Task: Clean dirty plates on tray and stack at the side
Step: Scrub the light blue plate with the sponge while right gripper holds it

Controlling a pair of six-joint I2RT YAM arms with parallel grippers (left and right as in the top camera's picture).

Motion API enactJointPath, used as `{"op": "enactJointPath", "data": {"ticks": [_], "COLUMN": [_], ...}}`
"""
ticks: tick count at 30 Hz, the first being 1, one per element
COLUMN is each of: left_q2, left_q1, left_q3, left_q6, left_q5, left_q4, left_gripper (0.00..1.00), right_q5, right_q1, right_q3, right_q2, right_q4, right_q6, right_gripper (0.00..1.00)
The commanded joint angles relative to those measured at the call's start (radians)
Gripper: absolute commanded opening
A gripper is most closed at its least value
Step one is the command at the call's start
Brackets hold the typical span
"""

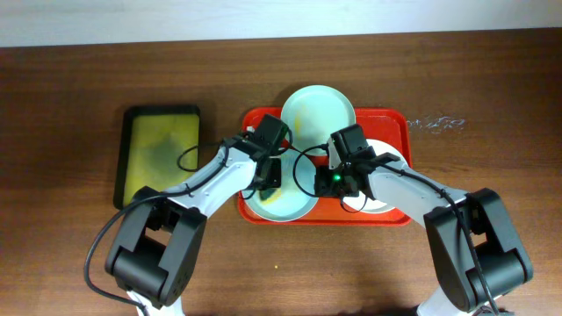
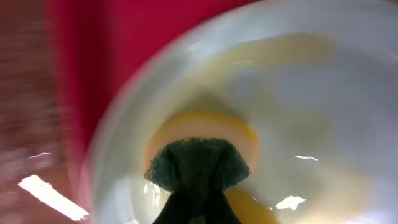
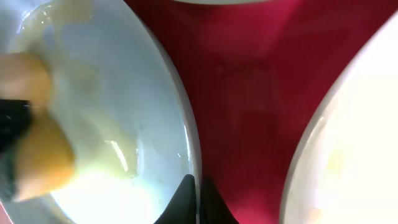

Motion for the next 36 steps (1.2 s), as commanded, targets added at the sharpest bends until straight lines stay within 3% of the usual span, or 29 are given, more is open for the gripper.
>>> {"op": "enactJointPath", "data": {"ticks": [1, 5, 10, 17, 22, 24, 28, 31, 36], "left_q2": [0.025, 0.022, 0.030, 0.131, 0.136, 0.114, 0.018, -0.023, 0.010], "left_q1": [0.013, 0.012, 0.012, 0.007, 0.020, 0.043, 0.051, 0.049, -0.002], "left_q3": [0.049, 0.147, 0.146, 0.146, 0.147, 0.152, 0.156, 0.152, 0.093], "left_q6": [0.017, 0.017, 0.016, -0.005, -0.006, -0.006, -0.005, -0.006, -0.006], "left_q5": [-0.235, -0.128, 0.279, 0.326, -0.111, -0.148, -0.073, 0.227, 0.302], "left_q4": [-0.097, -0.143, -0.039, -0.008, -0.139, -0.174, -0.167, -0.126, -0.053], "left_gripper": [0.00, 0.00, 0.00, 0.00, 0.00, 0.00, 0.00, 0.00, 0.00], "right_q5": [-0.015, -0.015, -0.015, -0.015, -0.015, -0.015, -0.015, -0.015, -0.015], "right_q1": [0.005, 0.005, 0.005, 0.005, 0.005, 0.005, 0.005, 0.005, 0.005], "right_q3": [-0.003, -0.003, -0.003, -0.003, -0.003, -0.003, -0.003, -0.003, -0.003], "right_q2": [-0.019, -0.019, -0.019, -0.019, -0.019, -0.019, -0.019, -0.019, -0.019], "right_q4": [-0.008, -0.008, -0.007, -0.004, -0.008, -0.008, -0.007, -0.003, -0.003], "right_q6": [-0.018, -0.018, -0.018, -0.018, -0.018, -0.018, -0.018, -0.018, -0.018], "right_gripper": [0.04, 0.04, 0.04, 0.04, 0.04, 0.04, 0.04, 0.04, 0.04]}}
